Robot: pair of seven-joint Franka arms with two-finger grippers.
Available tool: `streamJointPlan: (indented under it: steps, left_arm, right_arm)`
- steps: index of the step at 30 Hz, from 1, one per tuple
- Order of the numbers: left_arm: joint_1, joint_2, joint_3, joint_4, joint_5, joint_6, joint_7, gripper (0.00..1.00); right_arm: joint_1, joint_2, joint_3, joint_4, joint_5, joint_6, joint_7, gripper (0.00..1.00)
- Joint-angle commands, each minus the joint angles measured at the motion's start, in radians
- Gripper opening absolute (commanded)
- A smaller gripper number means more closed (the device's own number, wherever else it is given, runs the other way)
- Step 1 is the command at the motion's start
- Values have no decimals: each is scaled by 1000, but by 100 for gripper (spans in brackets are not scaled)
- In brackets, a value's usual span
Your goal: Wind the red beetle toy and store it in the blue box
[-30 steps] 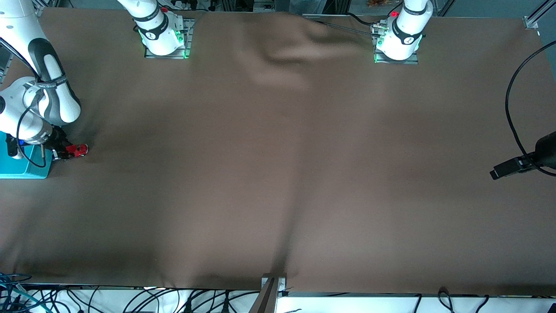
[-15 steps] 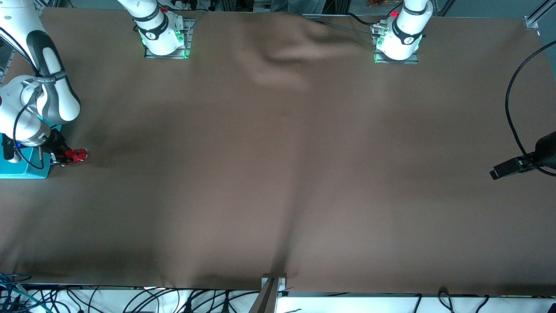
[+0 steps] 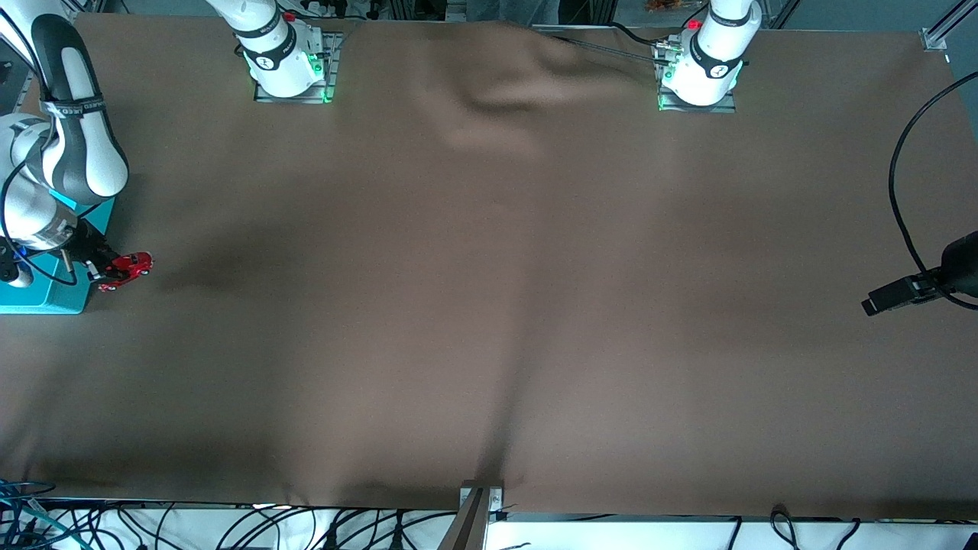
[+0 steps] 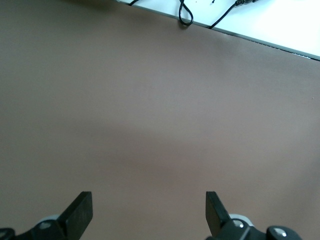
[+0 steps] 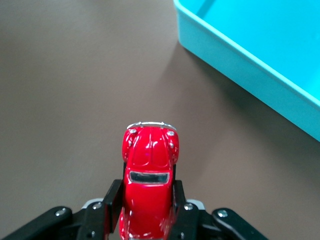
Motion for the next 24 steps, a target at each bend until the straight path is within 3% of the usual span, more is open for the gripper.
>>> streamJointPlan:
  steps: [1, 11, 24]
  left_arm:
    - [-2, 2, 3, 14, 13, -1, 16, 100]
    - [-2, 2, 3, 14, 13, -1, 16, 100]
    - [-2, 2, 3, 14, 13, -1, 16, 100]
  right_arm:
    - [-24, -22, -15, 11, -10, -26, -114, 0]
    - [-117, -12, -17, 25, -7, -28, -271, 0]
    - [-209, 80, -38, 77, 4, -18, -424, 0]
